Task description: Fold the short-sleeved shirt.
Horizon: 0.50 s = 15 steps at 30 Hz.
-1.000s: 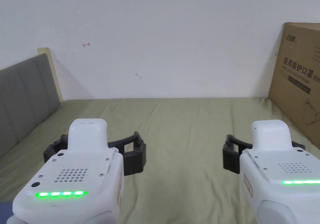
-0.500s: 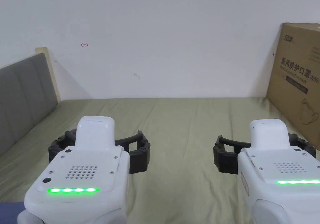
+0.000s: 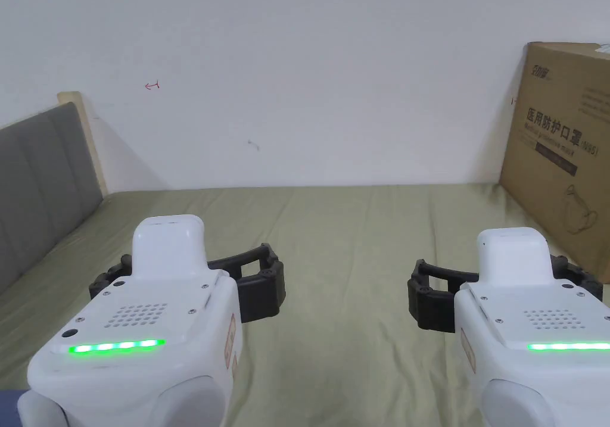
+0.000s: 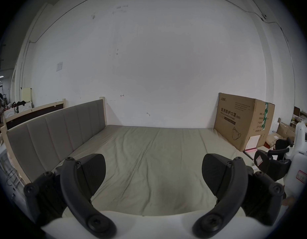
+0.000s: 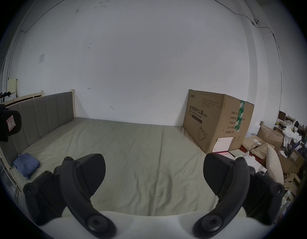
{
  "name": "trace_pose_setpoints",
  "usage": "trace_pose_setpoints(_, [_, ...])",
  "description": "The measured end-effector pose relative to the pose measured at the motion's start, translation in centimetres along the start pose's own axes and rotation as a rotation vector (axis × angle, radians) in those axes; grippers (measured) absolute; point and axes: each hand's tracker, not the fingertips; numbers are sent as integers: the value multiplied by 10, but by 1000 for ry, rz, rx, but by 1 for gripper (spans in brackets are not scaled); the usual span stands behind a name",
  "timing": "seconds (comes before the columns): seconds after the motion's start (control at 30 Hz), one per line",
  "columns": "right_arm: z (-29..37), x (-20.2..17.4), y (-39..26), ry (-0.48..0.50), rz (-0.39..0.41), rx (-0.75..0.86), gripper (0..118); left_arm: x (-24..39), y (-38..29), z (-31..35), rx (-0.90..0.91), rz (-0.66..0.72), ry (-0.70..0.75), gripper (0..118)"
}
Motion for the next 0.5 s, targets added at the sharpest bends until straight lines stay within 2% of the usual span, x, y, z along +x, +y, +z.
trace_pose_setpoints(0.33, [-2, 0, -3, 0, 3, -16, 114, 10, -5, 3, 51, -87, 74, 117])
trace_pose_setpoints(0.5, [-4, -1, -6, 5, 3, -17, 114, 14, -7, 5, 79, -150, 32, 117])
